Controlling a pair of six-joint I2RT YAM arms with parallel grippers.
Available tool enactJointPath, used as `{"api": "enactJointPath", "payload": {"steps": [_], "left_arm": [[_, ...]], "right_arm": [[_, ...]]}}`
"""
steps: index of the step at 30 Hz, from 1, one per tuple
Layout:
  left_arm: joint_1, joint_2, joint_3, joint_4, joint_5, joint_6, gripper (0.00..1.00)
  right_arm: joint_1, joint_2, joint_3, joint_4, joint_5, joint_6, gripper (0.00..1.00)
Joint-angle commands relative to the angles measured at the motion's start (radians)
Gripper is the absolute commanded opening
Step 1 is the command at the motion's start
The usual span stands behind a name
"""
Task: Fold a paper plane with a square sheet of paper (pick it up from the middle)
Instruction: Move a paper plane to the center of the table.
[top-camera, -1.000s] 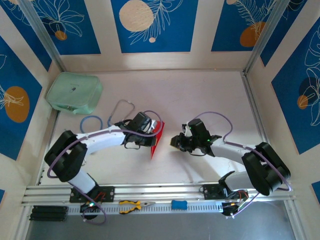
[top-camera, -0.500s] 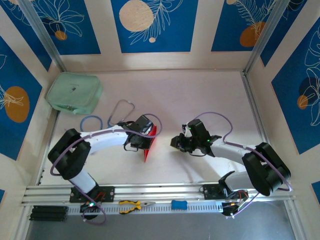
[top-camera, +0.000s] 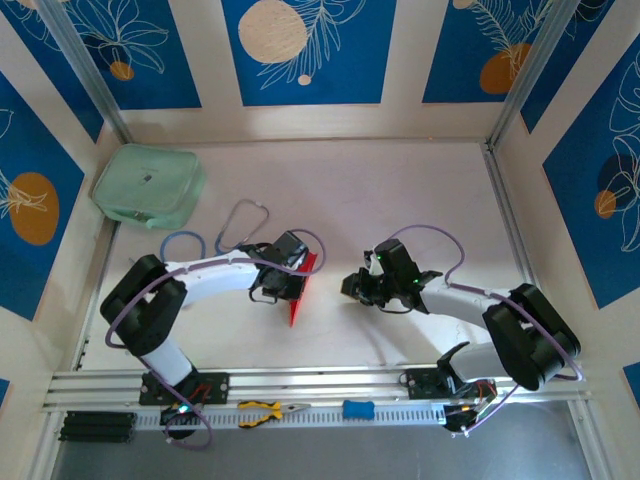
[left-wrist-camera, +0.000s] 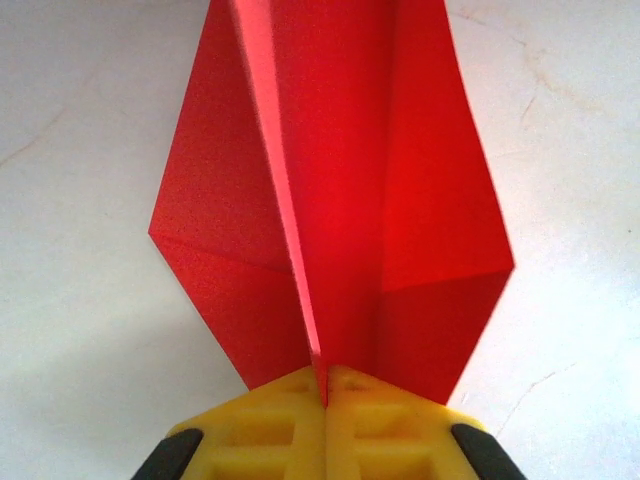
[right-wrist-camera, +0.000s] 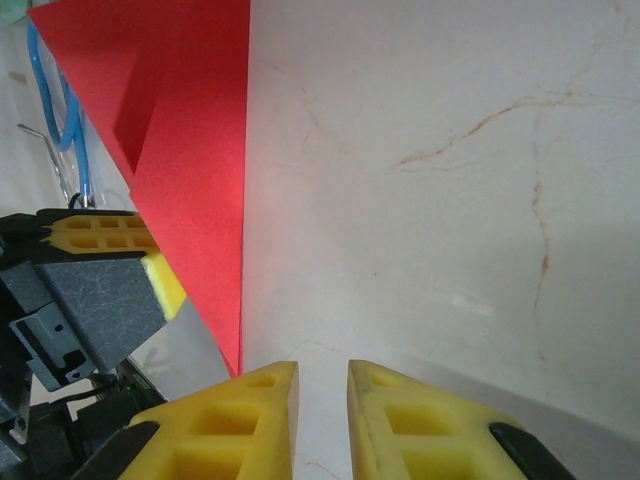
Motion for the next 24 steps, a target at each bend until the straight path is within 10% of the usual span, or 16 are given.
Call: {"api": "enactJointPath", "payload": {"steps": [1, 24], "left_arm": [[-0.012, -0.041, 0.023, -0.037, -0.045, 0.005, 0.06], [-0.042, -0.046, 0.025, -0.027, -0.061, -0.006, 0.02]], "right_arm": [[0.012, 0.011, 0.010, 0.011, -0.019, 0.012, 0.22], [0.135, 0.343, 0.250, 0.175, -0.039, 0.141, 0.40]]}}
